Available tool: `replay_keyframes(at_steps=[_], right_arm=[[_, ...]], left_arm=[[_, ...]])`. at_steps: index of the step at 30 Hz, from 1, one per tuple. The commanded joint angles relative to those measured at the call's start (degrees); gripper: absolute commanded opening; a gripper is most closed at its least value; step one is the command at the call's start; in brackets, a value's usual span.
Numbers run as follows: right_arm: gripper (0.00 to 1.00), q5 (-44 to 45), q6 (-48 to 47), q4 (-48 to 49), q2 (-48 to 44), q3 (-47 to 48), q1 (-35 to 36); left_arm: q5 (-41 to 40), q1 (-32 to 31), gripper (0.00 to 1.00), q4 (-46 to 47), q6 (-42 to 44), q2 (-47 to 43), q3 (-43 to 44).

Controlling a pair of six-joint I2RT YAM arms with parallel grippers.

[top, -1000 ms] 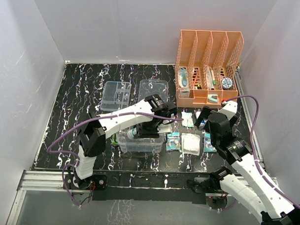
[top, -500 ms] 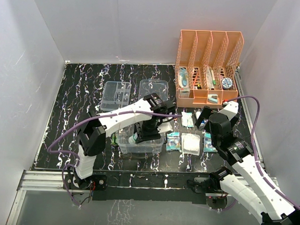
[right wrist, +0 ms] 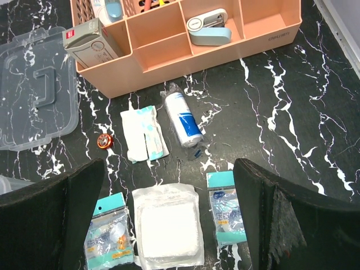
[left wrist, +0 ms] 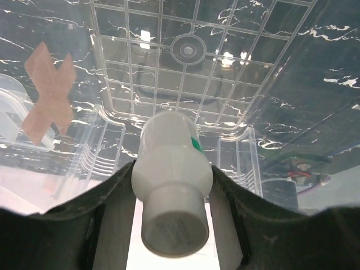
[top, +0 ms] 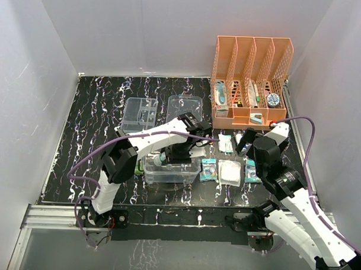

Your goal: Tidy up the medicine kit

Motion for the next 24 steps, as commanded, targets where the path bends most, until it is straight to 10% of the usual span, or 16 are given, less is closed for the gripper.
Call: replay_keyframes(at_steps=[1,17,24], right_arm=[[0.98,1.0,0.9,0.8,-1.5,1.2,0.3],[0.98,1.0,0.4,1.9,-0.6,0.8,0.3],[0.98,1.1,0.4,1.7,-0.4,1.0,0.3]], left_arm=[[-4.9,0.2,0.0,-2.6,2.2,3.8,0.5],[-5.0,0.3,0.0,-3.7,3.4,4.7,6.2],[-3.9,0.3,0.65,-3.7,3.4,2.6,6.7]])
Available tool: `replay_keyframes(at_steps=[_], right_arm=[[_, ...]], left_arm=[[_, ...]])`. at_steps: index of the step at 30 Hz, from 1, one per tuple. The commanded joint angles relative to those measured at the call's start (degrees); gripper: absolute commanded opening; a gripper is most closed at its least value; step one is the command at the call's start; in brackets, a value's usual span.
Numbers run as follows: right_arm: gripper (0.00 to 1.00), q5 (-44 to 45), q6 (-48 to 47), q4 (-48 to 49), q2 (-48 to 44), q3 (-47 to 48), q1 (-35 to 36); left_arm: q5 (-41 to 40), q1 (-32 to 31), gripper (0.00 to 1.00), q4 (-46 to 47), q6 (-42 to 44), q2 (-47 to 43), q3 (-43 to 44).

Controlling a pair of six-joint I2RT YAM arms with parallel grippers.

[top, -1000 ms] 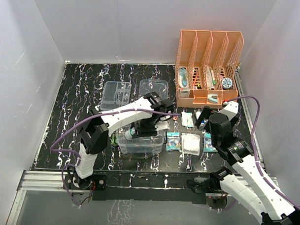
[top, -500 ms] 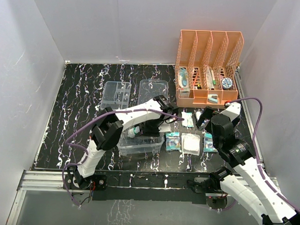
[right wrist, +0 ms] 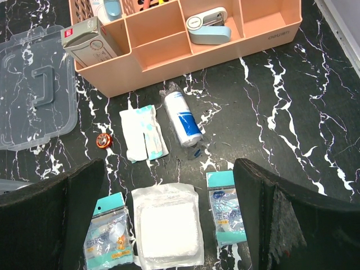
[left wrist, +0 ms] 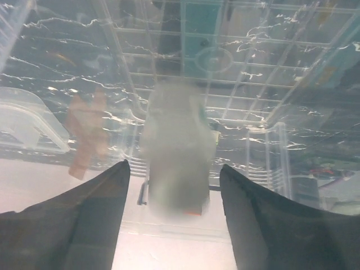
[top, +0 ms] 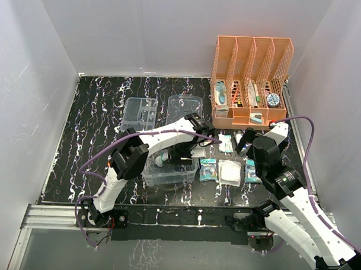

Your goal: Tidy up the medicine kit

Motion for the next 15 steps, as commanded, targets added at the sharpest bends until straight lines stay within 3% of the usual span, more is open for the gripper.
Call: replay_keyframes(at_steps=[1,5,15], right_arm=[[0.98,1.1,0.3,1.7,-0.3,1.0,0.3],[0.98,1.0,0.3,1.7,0.0,1.1,0.2],[0.98,0.8,0.2,1.8,0.3,1.1,0.3]], left_arm=[[-0.7,0.0,0.7,-2.5,0.0,-5.1,2.1],[-1.3,0.0,0.76,-2.6,-0.4,-5.8,6.2],[-4.4,0.0,0.75,-2.0,-2.8,-10.7,18.8]])
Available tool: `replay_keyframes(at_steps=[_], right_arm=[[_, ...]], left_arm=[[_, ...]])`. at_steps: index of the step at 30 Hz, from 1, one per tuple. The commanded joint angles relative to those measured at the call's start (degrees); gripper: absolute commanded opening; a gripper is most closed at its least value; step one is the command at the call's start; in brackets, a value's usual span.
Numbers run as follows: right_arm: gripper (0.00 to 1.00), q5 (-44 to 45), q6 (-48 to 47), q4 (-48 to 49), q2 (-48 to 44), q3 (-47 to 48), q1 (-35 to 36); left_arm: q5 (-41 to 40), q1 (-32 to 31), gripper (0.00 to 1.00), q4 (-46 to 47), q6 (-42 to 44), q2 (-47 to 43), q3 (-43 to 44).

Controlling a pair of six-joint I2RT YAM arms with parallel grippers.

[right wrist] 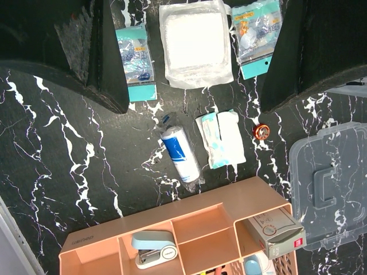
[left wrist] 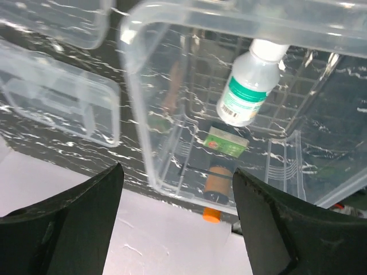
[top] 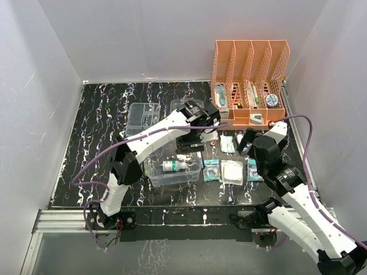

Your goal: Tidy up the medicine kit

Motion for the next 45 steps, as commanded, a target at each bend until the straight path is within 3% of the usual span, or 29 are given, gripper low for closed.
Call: replay_keyframes(at_steps=[1,4,7,11,14,19,26,34,45], right_arm=[[0.98,0.8,0.2,1.8,0.0,1.1,0.3],[0.98,0.6,0.1,1.7,0.1,1.2,0.3],[0.98,0.0,-0.9,2.5,0.5,1.2,0.3],[0.98,-1.8,-4.2,5.4,5.0,3.5,0.3],[0.98,-4.7,-6.0,9.7,10.4,6.7,0.6],[0.98,-6.1,-6.8,13.7,17.3,11.4,2.1],[0.98,-4.5,-6.6,13.0,17.2,12.1,4.3],[0.98,-3.2,-6.2,11.7,17.3,13.2,4.9],[0.98,-1.6,-6.6,10.9,18.1,13.7,5.1]], left_arm=[[-4.0,0.2,0.75,0.1,-2.8,-7.3,8.4],[-5.7,3.1,0.78,4.8,-5.4,-11.9,10.7],[-0.8,13.8,0.81,8.1,-9.1,-18.9,7.7],[7.6,34.2,0.83,15.6,-8.3,-32.3,-8.9],[9.9,40.8,0.85,19.5,-5.9,-43.8,-22.7],[11.7,41.8,0.86,23.1,-5.1,-57.0,-40.6],[21.5,42.0,0.86,20.7,-7.2,-64.8,-55.7],[23.3,42.2,0.85,22.2,-3.8,-59.6,-61.9],[21.4,42.6,0.85,32.0,0.4,-64.2,-73.6]])
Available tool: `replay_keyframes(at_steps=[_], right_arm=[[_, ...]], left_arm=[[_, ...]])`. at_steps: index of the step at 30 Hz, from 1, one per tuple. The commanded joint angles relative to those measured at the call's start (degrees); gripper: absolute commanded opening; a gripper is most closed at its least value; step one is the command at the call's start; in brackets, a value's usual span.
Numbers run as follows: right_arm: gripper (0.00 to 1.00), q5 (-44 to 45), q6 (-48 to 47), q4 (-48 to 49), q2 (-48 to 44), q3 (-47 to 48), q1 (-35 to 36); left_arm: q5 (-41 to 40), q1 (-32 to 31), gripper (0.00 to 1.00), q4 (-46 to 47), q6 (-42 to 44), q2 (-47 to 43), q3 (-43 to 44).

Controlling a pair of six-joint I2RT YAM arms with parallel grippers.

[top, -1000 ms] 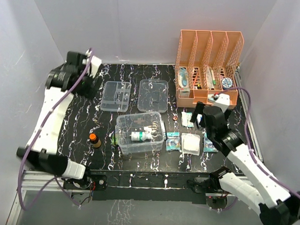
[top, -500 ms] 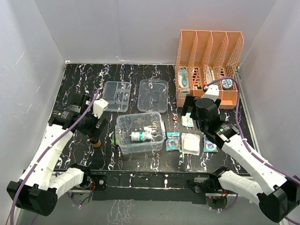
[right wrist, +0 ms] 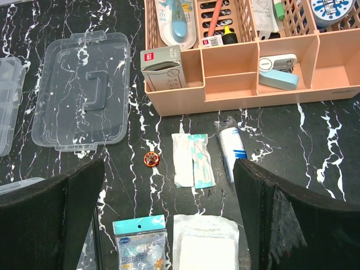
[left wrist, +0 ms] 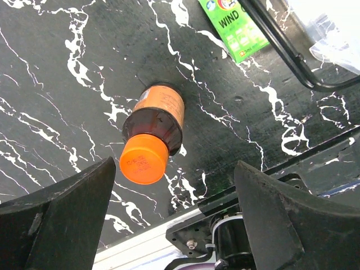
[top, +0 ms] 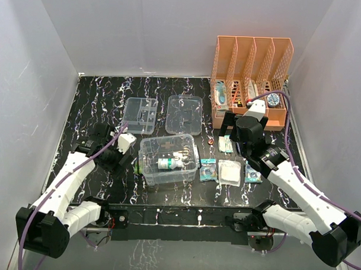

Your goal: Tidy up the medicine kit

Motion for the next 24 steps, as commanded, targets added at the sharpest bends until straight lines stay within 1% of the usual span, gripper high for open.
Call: replay_keyframes(at_steps=[1,4,10,17,24], right_arm=[[0.98,1.6,-0.2,1.0,0.1,2.5,0.3],[0.98,1.6,0.1,1.2,0.3,2.6,0.3],[0.98,2.0,0.0,1.2,0.8,3.0,0.3],[0.98,2.2,0.4,1.1,1.3,3.2,0.4],[0.98,2.0,1.0,0.9,1.5,3.6,0.6]], left_arm=[[0.1,0.7,0.85,3.9,2.0,-1.7,-2.4],[0.4,1.5,0.84,4.8,3.0,-0.3,-3.6],[2.9,5.2,0.81,8.0,6.0,1.1,-6.5],[6.2,9.1,0.78,10.2,7.7,1.9,-8.2],[8.2,10.3,0.73,12.4,7.9,2.1,-9.6]])
